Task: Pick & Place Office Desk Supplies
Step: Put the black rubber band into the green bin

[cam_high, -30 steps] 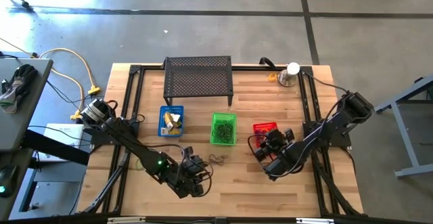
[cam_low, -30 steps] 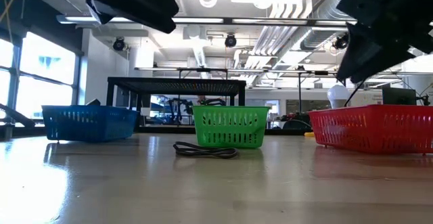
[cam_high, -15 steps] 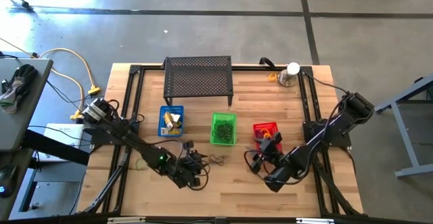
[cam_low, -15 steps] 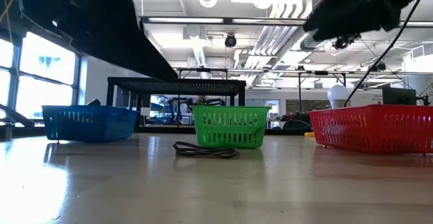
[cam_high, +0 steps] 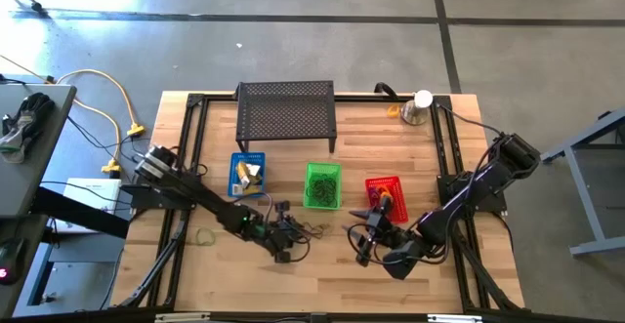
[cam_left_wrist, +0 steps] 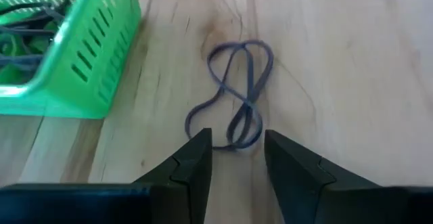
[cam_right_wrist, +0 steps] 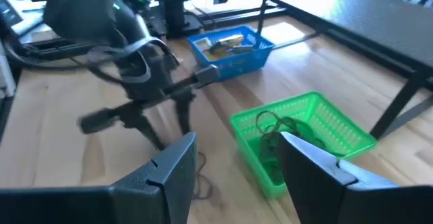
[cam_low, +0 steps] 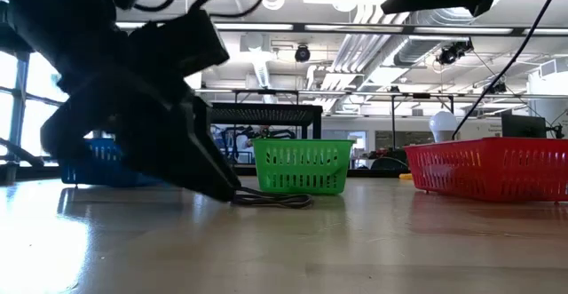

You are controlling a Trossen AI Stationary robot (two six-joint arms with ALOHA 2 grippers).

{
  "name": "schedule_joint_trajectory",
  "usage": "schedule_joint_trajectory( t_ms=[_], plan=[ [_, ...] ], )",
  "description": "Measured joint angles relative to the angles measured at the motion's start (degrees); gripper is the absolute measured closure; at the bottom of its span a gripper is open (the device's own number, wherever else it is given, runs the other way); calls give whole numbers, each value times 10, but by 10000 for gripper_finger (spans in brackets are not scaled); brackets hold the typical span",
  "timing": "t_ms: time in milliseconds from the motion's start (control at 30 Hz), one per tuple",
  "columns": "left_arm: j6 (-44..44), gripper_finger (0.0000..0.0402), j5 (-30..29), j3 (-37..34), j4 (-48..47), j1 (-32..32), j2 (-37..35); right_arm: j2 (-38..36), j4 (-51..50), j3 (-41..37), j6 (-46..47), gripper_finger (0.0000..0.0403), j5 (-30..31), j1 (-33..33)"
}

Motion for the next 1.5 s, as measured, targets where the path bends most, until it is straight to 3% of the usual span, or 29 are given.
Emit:
schedule_joint_trajectory(
  t_ms=[300,400,600,900,1067,1133,1233,1500],
  plan=[
    [21,275,-11,1,28,2,22,0,5,0,0,208,-23,0],
    [17,299,-9,1,32,3,22,0,5,0,0,208,-23,0],
    [2,391,-15,1,38,3,23,2,4,0,0,208,-29,-1],
    [24,400,-23,20,40,-26,-48,3,-1,0,0,208,-40,-1],
    [106,400,-118,39,42,-33,-89,3,0,0,1,208,-40,-1],
    [137,400,-138,43,40,-23,-101,3,0,0,1,208,-42,-1],
    [163,401,-122,48,40,12,-117,3,3,0,1,208,-48,-2],
    [142,401,-79,49,34,127,-131,3,5,0,2,208,-72,-2]
  ],
)
